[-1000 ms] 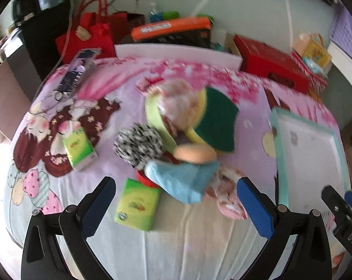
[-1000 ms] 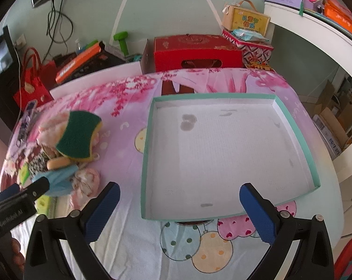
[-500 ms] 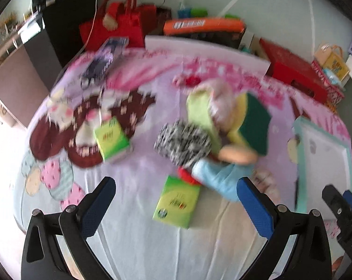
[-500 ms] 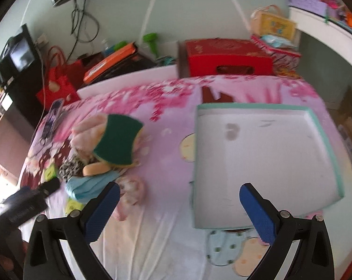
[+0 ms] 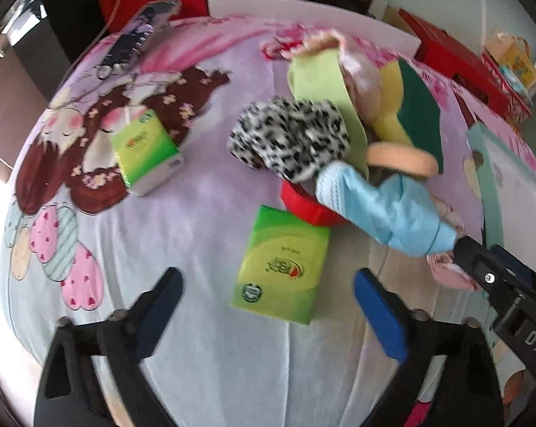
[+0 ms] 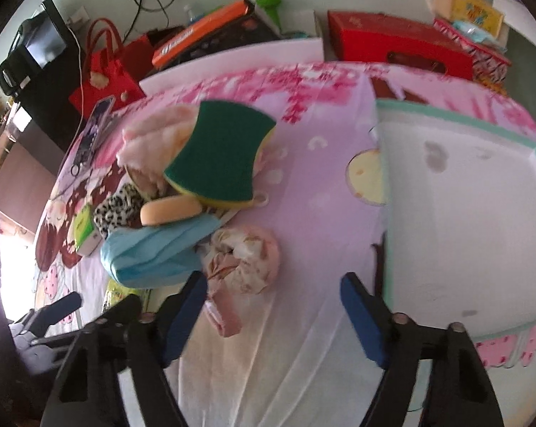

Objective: Organize soft objects
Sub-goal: 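Grasp the green tissue pack with the left tool while the right tool grasps the pink floral scrunchie, then carry the tissue pack and scrunchie into the white tray and open both tools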

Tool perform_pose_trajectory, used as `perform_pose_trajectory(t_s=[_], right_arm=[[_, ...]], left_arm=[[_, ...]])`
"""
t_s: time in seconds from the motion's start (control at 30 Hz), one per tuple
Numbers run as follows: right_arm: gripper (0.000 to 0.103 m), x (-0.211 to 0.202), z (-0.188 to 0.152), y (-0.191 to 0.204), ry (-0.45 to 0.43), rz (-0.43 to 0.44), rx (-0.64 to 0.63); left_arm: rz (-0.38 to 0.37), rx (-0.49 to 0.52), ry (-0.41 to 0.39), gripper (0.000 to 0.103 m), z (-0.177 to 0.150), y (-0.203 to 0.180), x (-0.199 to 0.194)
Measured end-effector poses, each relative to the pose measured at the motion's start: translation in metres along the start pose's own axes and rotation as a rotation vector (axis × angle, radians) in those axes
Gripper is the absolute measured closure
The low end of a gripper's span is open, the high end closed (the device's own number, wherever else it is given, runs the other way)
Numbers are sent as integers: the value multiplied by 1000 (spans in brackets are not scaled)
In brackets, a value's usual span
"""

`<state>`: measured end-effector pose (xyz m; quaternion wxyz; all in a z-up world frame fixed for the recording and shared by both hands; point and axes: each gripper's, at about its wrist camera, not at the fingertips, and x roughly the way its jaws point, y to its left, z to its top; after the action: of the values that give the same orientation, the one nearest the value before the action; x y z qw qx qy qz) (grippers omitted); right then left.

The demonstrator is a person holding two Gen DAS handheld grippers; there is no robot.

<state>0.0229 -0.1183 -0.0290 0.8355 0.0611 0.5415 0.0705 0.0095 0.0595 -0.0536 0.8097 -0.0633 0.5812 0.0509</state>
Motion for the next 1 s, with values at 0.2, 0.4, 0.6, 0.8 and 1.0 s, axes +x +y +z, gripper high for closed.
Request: perform_pose_trajectory(t_s=[0.2, 0.4, 0.6, 0.8, 1.0], right_arm=[[40, 17, -3, 8, 52, 9, -24], [62, 22, -6, 13, 75, 33, -37], [84, 20, -8, 13, 73, 47, -30], [92, 15, -7, 11, 50, 59, -15], [93, 0, -4, 11, -3, 70, -8]], left_arm=[[-7, -5, 35, 29, 1, 2, 11], [-20, 0, 40, 46, 1, 0, 14], [-30, 0, 39, 49, 1, -6, 10], [-48, -20, 15, 50, 0, -1, 3], [-55, -47, -20, 50, 1, 6, -7]])
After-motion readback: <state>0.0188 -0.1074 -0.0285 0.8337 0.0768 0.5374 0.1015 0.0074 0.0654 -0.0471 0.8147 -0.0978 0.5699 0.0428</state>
